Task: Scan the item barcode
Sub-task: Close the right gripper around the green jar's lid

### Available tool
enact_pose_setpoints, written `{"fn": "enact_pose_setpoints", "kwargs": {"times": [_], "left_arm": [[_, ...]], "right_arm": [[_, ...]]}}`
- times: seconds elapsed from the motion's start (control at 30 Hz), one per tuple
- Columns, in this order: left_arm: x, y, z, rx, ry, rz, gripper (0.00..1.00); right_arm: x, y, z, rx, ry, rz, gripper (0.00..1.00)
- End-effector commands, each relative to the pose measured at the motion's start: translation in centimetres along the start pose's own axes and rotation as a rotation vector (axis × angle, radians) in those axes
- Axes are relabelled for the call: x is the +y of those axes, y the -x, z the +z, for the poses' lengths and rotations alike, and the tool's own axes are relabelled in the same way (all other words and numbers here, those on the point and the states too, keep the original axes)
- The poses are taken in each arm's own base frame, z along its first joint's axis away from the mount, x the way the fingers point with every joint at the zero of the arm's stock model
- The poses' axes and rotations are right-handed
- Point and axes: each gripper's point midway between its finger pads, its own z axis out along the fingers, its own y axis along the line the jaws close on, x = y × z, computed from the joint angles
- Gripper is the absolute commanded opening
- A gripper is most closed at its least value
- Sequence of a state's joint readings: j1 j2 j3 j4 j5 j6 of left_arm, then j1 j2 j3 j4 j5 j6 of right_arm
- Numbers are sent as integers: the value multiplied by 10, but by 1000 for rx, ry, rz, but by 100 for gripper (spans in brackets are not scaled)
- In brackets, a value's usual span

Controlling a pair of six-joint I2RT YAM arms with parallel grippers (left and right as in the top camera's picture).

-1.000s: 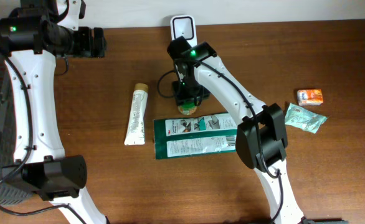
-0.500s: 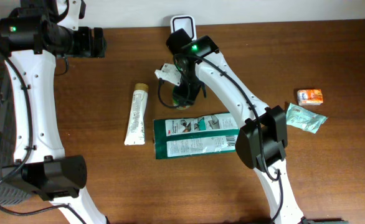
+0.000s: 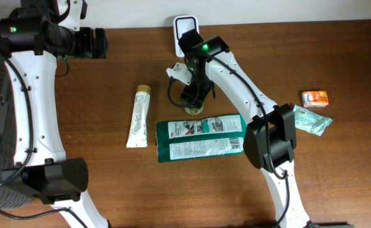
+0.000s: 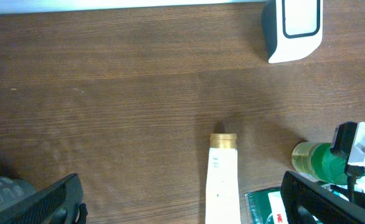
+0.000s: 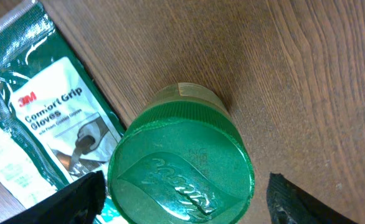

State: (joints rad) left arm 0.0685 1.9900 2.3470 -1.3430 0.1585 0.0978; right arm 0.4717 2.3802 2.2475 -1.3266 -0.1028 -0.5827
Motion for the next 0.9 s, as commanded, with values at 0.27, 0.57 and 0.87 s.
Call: {"fn": "enact_pose_setpoints", "kwargs": {"times": [0.27,0.57,0.87], "left_arm": [[-2,3,-5,-15,-8,20,99],[-2,3,-5,-15,-8,20,99],[-2,3,-5,-15,-8,20,99]], "right_arm": [[2,10,3,-51,24,20,98],[3,3,21,-29,32,24,98],[-1,7,21,-46,17,21,72]]}}
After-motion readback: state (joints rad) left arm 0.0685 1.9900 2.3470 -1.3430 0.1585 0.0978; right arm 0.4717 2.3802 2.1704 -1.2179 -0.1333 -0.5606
